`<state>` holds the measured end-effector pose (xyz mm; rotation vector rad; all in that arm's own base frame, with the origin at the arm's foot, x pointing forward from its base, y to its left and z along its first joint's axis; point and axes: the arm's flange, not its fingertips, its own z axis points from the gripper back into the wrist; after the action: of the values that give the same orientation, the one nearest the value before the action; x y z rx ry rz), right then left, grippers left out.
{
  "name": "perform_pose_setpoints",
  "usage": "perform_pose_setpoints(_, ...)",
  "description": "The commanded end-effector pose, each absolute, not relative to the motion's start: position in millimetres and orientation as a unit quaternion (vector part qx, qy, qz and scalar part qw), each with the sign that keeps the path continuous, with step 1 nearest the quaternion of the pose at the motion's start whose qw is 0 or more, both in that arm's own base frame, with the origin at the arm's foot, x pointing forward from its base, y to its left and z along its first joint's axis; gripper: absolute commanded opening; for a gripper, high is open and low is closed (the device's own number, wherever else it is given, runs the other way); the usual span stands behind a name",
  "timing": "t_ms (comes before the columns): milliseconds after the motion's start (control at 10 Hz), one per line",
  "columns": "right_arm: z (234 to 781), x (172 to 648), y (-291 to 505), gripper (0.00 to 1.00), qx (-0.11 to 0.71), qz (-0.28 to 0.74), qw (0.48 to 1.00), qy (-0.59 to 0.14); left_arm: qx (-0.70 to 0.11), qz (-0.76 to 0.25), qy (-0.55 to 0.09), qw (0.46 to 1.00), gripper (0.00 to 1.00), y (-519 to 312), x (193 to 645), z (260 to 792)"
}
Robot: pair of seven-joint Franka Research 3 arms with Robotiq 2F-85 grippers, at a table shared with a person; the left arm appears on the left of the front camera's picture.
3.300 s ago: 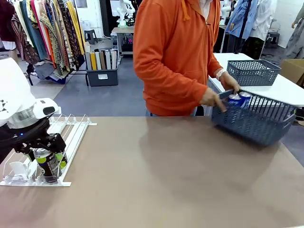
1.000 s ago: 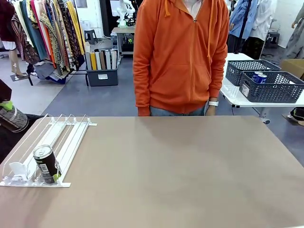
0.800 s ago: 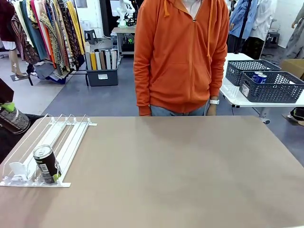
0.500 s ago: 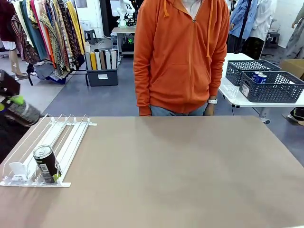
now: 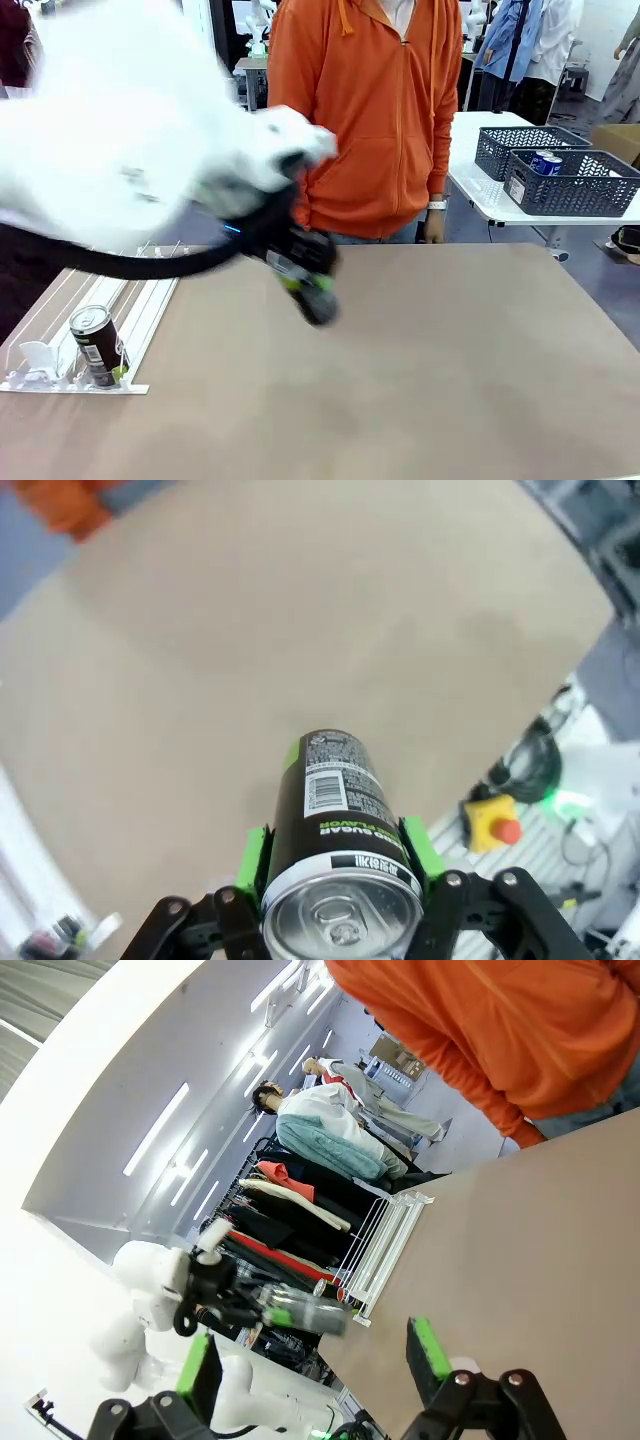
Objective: Retrieve and store the cans from the dispenser.
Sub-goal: Pick up one can from the Automatic Can Dispenser and place it in the middle of the table.
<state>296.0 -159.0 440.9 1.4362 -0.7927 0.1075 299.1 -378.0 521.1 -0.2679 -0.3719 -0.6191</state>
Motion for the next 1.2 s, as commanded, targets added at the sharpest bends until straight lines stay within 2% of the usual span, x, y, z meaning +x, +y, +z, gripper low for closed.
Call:
perform_pose_setpoints(0,446.4,297.9,-157.6,1.00,0.645,0.041,0.675,-0.356,-0.056,-0.345,-0.152,0.925,0.00,-446.8,365.6,499.7)
perform_pose_setpoints(200,446.4,297.9,-157.6,1.00,0.645,0.041,0.675,-0.356,-0.021,-0.360,-0.100,0.927,0.00,-477.8,362.6,457.7)
perform_pose_setpoints(500,446.4,297.9,-157.6,1.00,0.645,0.041,0.675,-0.356,0.014,-0.352,-0.081,0.933,0.00,-480.4,378.7,411.3)
perform_pose_setpoints(1100,446.4,297.9,-157.6,1.00,0.645,0.041,0.675,-0.356,-0.015,-0.355,-0.078,0.931,0.00,-469.6,385.8,403.0)
